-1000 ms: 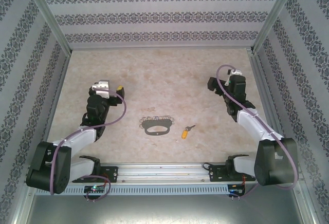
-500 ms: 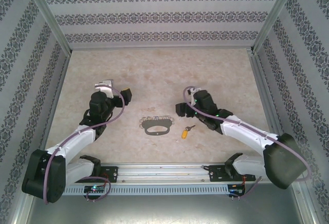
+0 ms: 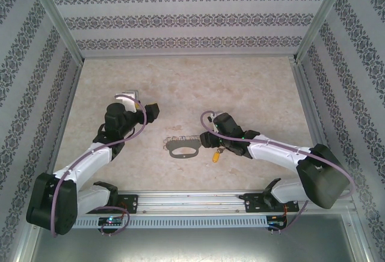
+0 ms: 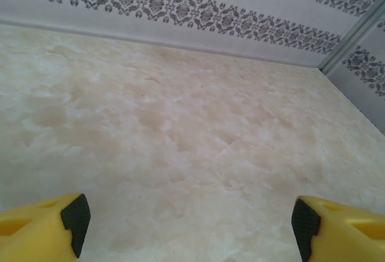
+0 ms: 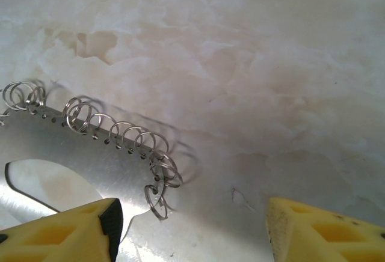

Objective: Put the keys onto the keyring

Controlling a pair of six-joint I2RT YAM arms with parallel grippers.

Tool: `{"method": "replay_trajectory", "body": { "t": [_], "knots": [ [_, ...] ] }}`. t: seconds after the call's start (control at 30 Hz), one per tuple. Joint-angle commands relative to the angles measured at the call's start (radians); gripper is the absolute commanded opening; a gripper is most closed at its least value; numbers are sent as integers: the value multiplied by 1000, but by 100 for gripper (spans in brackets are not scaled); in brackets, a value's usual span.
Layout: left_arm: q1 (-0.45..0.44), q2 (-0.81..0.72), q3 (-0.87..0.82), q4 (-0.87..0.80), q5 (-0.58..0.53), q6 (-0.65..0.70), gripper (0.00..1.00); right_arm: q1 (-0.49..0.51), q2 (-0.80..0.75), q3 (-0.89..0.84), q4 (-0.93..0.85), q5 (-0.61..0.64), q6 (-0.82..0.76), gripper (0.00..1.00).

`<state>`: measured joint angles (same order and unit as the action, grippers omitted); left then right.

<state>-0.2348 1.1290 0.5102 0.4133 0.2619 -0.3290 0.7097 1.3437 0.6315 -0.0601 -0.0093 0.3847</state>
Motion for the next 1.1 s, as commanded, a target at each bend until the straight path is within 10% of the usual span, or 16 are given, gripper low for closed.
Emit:
{"method": "replay_trajectory", "body": {
  "t": [0.0,1.07],
  "knots": [
    [-8,19,55,-10,77,-50,84,10,11,-12,-2,-44,-21,63],
    [-157,67,69,-96,-2,-102,78,14,232,89,-9,-136,-110,40]
  ]
}}
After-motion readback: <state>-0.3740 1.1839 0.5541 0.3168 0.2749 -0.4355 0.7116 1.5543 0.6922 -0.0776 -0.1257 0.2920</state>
